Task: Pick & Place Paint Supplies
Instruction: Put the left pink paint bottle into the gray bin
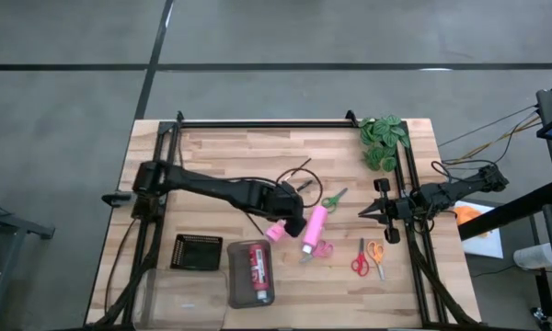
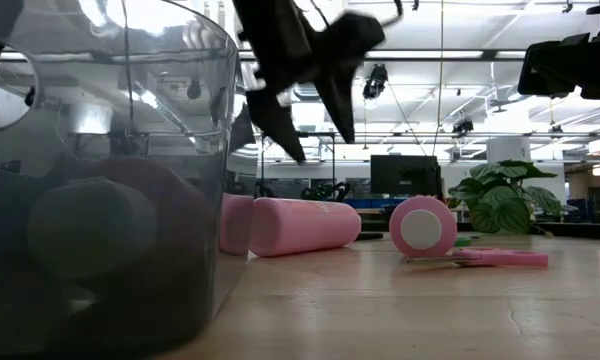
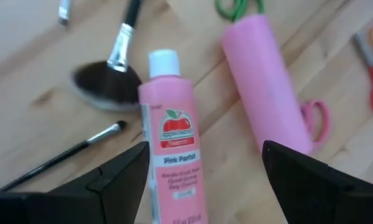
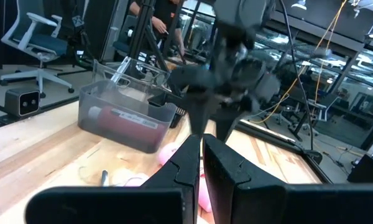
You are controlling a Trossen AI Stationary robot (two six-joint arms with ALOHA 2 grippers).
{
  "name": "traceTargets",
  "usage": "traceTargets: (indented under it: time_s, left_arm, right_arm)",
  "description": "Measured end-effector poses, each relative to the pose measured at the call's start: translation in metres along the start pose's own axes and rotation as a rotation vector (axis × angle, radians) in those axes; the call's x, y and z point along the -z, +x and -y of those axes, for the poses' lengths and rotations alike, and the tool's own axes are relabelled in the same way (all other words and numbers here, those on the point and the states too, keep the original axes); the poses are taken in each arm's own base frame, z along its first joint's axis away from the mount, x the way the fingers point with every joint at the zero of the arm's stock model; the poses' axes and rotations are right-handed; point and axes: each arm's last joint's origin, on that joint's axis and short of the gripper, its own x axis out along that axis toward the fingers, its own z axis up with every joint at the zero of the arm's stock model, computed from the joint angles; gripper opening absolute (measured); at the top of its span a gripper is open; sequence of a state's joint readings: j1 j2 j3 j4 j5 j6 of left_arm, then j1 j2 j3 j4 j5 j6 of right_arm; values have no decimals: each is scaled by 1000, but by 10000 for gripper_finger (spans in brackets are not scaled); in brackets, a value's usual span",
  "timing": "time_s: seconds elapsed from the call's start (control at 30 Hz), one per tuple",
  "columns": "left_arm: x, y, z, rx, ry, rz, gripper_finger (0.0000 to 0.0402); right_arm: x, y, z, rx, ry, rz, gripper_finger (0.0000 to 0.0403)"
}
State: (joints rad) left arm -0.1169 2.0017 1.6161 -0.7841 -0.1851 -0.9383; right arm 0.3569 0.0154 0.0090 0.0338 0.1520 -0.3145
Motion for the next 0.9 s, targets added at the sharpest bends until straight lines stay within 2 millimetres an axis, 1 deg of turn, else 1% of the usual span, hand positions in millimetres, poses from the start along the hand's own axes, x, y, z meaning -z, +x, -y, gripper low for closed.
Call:
traceTargets:
  time_s: [0.17,0.27,0.5,0.67,0.9]
  left_arm:
    - [7,30,1,-29,25,-49,314]
    - [9,39,1,-47,29,-64,314]
    - [12,50,-3,-75,29,-67,314]
    - [23,63,-13,-86,-26,-89,314]
    - [29,71,-17,-64,-75,-107,313]
  right_arm:
    - [0,0,0,0,0,0,15]
    - [0,0,0,0,0,0,15]
    - [0,0,0,0,0,0,15]
    - [0,0,0,0,0,0,15]
    - [0,0,0,0,0,-1,15]
